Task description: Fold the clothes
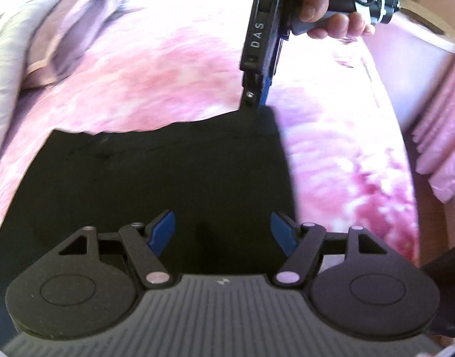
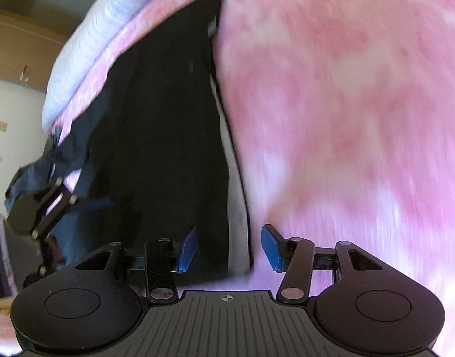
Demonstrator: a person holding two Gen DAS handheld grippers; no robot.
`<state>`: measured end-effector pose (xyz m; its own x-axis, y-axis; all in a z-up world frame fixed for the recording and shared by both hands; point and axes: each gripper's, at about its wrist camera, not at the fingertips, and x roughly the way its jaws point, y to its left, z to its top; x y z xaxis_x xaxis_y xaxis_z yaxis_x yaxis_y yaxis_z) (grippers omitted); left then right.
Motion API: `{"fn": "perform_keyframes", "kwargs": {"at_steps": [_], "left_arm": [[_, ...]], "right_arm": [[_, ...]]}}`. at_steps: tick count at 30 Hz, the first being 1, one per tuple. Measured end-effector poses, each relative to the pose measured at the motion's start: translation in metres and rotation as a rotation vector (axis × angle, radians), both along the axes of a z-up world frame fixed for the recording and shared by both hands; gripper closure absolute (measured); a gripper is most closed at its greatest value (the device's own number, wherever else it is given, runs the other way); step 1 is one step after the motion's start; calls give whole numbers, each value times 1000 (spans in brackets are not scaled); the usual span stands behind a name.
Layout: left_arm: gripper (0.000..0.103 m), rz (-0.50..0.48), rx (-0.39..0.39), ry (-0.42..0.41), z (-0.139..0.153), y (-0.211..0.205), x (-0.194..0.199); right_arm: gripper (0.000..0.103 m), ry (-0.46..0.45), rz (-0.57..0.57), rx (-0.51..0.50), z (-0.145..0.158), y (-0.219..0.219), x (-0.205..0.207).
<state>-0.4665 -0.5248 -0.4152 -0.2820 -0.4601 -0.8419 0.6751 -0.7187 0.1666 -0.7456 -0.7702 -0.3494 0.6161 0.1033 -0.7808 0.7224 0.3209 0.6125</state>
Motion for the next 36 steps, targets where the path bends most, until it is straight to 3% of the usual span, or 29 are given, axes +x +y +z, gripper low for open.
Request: {"fn": "perform_keyframes", "kwargs": {"at_steps": [7,8,10,14,18,22,23,29,33,36], "left_arm": [[33,-1,30,-7,-14,-2,4],[33,0,29,-4,-14,0,7],[33,-3,38,-2,-15,-2,11],[39,-4,117,18,-16,-5,11],[43,-79,171,22,-15,11,-8],[38,-125,190,54,-7,36,-29],[36,-120,197,63,-5,41,-33],[39,-132,218,107,3,62,-41],[39,-90,167,91,7,62,-39],[38,-43,133,60,11,57,-28]], "right_arm": [[52,-126,-179,73,-17,17,-14],[61,-140,-193,71,-19,16,-12],[89,-134,-201,63,-19,13,-8],[95,-76,-201,39,-9,17,-4],[97,-52,-210,24,11,32,-14],[97,1,-199,27,28,58,-27],[101,22,-211,33,29,66,-33],[103,205,-311,58,26,110,-84],[103,161,-271,-26,44,110,-71],[94,127,-225,-94,49,93,-39]]}}
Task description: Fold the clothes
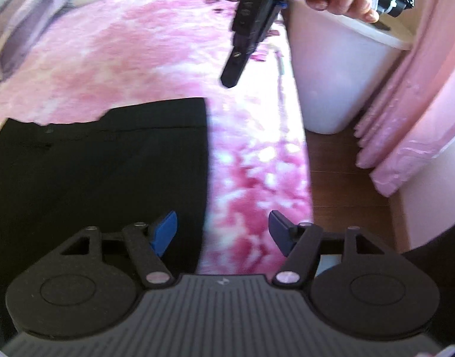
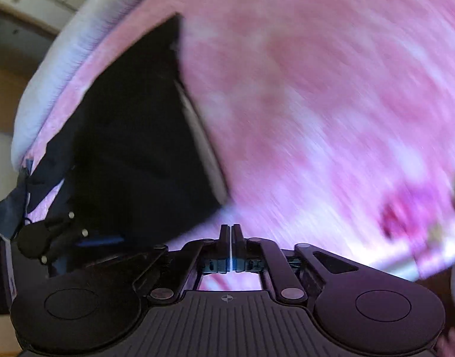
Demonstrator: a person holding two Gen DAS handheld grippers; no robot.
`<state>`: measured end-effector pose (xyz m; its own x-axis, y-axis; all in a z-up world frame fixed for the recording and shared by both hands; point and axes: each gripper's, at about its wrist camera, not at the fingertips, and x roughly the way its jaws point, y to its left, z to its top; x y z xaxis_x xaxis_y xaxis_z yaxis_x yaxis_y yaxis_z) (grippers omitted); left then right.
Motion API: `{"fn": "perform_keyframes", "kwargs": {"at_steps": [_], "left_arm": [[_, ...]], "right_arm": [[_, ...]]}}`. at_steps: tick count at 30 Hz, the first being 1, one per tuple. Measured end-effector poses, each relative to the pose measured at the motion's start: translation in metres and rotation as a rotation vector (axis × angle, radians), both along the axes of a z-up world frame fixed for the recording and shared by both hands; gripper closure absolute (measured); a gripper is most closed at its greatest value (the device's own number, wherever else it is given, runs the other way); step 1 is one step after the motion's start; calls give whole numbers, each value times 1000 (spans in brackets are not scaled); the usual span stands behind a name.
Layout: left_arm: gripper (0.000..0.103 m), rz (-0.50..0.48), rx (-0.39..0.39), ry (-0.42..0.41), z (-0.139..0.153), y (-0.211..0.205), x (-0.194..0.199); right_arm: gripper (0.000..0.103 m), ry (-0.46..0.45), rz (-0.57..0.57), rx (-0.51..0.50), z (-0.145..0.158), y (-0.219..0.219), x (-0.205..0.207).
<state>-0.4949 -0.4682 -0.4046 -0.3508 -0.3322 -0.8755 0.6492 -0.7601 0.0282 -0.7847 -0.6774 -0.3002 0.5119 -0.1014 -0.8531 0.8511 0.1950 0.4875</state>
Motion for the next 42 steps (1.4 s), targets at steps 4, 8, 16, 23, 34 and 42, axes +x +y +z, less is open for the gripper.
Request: {"fn": "perform_keyframes", "kwargs": {"at_steps": [4,8,16,23,34,42], "left_arm": [[36,110,-29,-41,8,-9,33],[34,265,-42,-76,13,-20,87],[34,490,-72,-191,8,-51,179],[33,685,0,-210,16,-4,222],[31,1030,137,-351,38,192,340],[31,1186,131,-392,47,338,502]], "right_arm": [[61,-23,125,-78,1,-26,49],[58,-43,248,-112,-1,-47,92],[57,-1,311,-210,-9,-132,150],[56,3,454,-226,-7,-139,215],[53,40,568,-106,-19,-19,299],[49,93,550,-97,-18,94,404]]}}
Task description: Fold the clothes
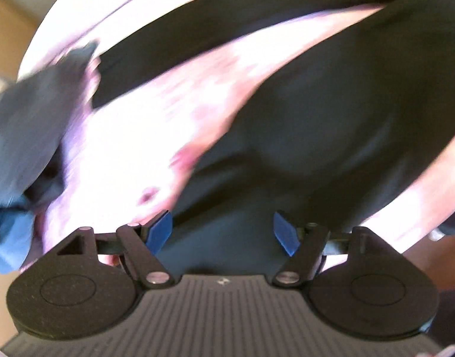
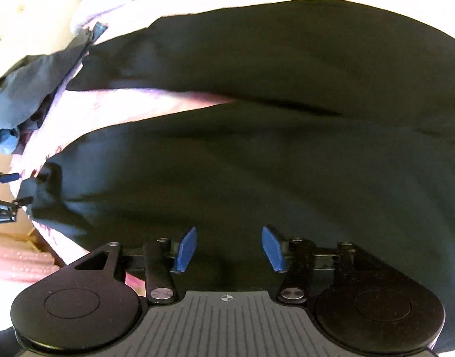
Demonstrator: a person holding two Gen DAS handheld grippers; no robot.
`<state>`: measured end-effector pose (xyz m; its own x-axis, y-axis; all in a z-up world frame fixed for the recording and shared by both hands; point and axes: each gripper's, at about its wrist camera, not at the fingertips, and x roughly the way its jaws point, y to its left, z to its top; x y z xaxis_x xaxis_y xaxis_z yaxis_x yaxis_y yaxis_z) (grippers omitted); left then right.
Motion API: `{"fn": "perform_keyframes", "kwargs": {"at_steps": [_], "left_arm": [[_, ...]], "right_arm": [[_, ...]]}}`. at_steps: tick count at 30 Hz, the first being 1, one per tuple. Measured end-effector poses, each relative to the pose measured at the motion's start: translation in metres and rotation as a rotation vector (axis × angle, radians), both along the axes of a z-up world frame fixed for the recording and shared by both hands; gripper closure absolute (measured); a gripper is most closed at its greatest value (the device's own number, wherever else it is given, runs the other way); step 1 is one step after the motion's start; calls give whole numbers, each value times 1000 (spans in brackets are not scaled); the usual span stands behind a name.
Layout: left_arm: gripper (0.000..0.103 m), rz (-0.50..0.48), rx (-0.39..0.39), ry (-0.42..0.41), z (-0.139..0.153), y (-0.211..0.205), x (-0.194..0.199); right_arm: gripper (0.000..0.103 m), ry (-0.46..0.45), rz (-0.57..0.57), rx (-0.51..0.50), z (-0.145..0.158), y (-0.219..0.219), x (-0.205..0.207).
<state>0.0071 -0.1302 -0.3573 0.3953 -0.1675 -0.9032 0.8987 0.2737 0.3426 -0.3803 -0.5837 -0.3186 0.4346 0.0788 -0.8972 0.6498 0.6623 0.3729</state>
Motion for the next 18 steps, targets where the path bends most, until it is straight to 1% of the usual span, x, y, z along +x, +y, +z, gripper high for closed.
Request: {"fn": "perform_keyframes", "kwargs": {"at_steps": [1,3,4,6,7,8,10,11,13,14,15,17,18], "left_arm": [[31,29,-6,-2,-1,15,21],[31,131,-23,43,-7,44,63],[31,184,-31,69,-10,59,84],[31,295,-60,170,-23,81,116],[32,340,-73,228,-30,89,128],[36,381,-99,303,-36,97,136],[48,408,-141,369,-37,103,139],[65,419,-161,398,-37,106,141],[79,413,-176,404,-28,112,142],[84,407,-193,405,-21,116,140],[85,400,-213,407,-13,122,139],[96,355,-264,356,9,124,136],[97,329,-310,332,24,127,134]], "right_arm": [[49,8,-14,14,-1,13,15],[48,13,-11,46,-6,40,51],[48,23,9,51,-8,56,72],[48,35,52,62,-12,80,109],[47,41,77,70,-14,92,130],[47,46,102,77,-17,105,150],[47,41,166,74,-16,124,181],[46,40,200,69,-16,133,196],[45,38,265,61,-17,147,220],[45,41,297,56,-18,154,230],[45,42,328,51,-19,160,238],[44,38,403,34,-21,172,255],[44,31,441,20,-21,175,259]]}}
